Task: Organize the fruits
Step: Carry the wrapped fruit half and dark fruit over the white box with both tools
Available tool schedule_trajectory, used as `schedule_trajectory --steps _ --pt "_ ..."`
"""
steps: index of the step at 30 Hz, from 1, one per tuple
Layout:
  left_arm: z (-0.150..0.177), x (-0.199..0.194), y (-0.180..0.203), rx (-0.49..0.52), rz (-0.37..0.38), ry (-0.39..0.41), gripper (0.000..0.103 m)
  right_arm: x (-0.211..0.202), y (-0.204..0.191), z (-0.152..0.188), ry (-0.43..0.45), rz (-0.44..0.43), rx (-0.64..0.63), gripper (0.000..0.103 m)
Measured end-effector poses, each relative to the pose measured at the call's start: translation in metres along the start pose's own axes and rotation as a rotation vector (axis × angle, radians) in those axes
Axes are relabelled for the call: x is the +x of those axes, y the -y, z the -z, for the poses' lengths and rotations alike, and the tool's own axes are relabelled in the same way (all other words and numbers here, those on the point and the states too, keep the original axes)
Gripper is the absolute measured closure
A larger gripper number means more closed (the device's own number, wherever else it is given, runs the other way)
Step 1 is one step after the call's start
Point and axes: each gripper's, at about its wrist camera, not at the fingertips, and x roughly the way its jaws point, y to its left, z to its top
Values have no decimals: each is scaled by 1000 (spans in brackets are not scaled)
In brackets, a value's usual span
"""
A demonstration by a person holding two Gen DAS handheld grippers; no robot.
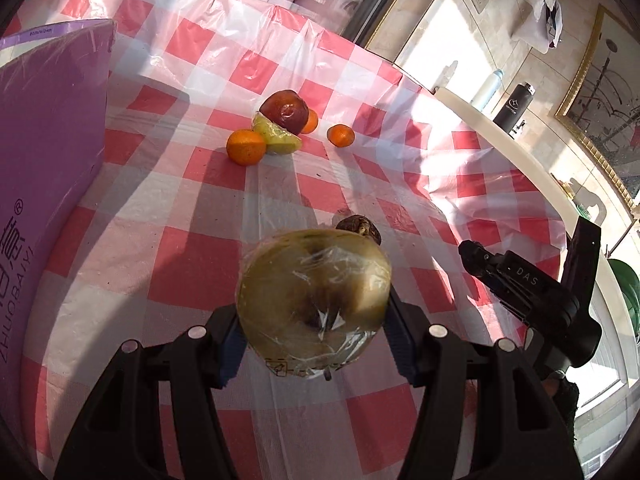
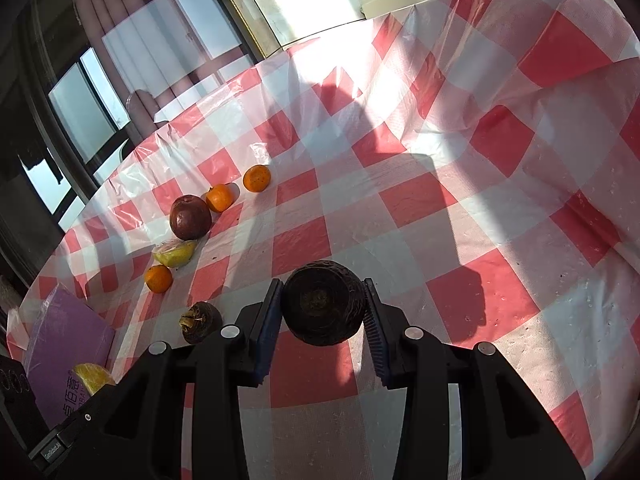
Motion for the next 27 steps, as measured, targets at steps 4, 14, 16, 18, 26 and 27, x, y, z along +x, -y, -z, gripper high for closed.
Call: schedule_trajectory --steps 4,14,16,18,26,27 --pt "1 0 1 7 1 8 43 0 0 0 1 6 1 64" --pt "3 -9 -10 -39 28 15 43 -29 -37 45 -38 -47 -11 64" --pt "8 -15 -12 -42 24 16 43 -37 -49 58 -45 -75 -33 64" --pt "14 -24 -16 -55 17 20 43 -42 -60 67 -56 -73 -60 64" --pt "31 -54 -31 -77 -12 34 43 -51 -88 93 -103 -104 -122 64" --pt "33 -58 -31 -70 -22 40 43 -52 -91 95 -105 -105 -129 64"
